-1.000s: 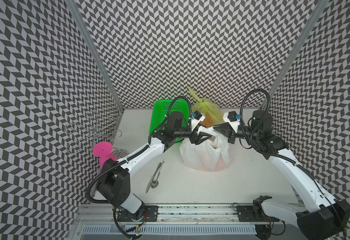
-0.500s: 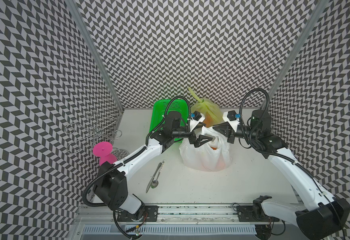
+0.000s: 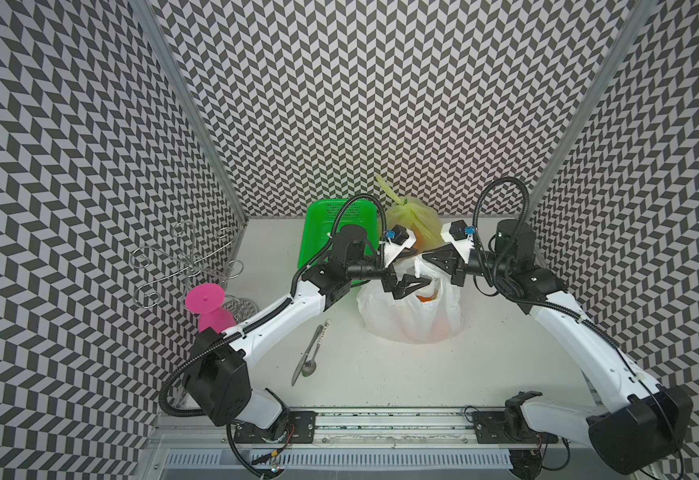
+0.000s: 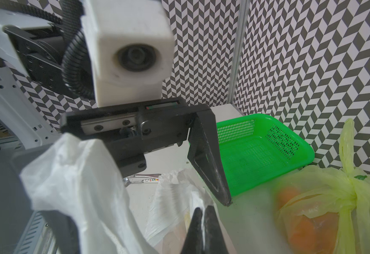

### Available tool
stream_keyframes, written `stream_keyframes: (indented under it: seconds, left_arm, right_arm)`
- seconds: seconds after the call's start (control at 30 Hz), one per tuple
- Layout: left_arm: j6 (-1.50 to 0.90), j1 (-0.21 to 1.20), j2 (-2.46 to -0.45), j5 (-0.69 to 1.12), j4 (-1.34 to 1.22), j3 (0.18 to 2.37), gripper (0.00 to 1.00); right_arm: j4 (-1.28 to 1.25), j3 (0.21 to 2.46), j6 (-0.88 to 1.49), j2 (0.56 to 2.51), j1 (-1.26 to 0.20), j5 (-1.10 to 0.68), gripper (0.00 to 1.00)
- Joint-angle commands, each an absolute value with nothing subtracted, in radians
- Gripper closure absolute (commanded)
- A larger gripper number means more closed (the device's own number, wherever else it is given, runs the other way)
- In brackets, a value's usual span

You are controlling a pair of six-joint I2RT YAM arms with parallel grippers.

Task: Place the oranges into plastic bags & tie knots
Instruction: Tie the plastic bag at the center of the board.

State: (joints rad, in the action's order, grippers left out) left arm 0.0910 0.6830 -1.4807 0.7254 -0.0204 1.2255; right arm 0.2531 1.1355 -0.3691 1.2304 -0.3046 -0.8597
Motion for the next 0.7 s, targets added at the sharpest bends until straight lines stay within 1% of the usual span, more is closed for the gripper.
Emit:
stream_keyframes:
  seconds: [0.0, 0.33, 0.53, 0.67]
  left_arm:
    - [0.142, 0.699, -1.44, 0.668, 0.005, 1.25, 0.0]
    - [0.118, 0.734, -1.468, 0.605, 0.074, 1.354, 0.01]
    - [0.153, 0.756, -1.441, 0.585, 0.074, 1.325, 0.0]
    - [0.138, 0.768, -1.434, 0.561, 0.083, 1.344, 0.0]
  right_arm:
    - [0.216, 1.146, -0.357, 1.246, -0.31, -0.852, 1.0]
    - [0.219, 1.15, -0.367, 1.266, -0.315, -0.84, 1.0]
    - [0.224, 1.158, -0.374, 1.275, -0.315, -0.83, 1.0]
    - [0.227, 1.161, -0.378, 1.283, -0.315, -0.827, 1.0]
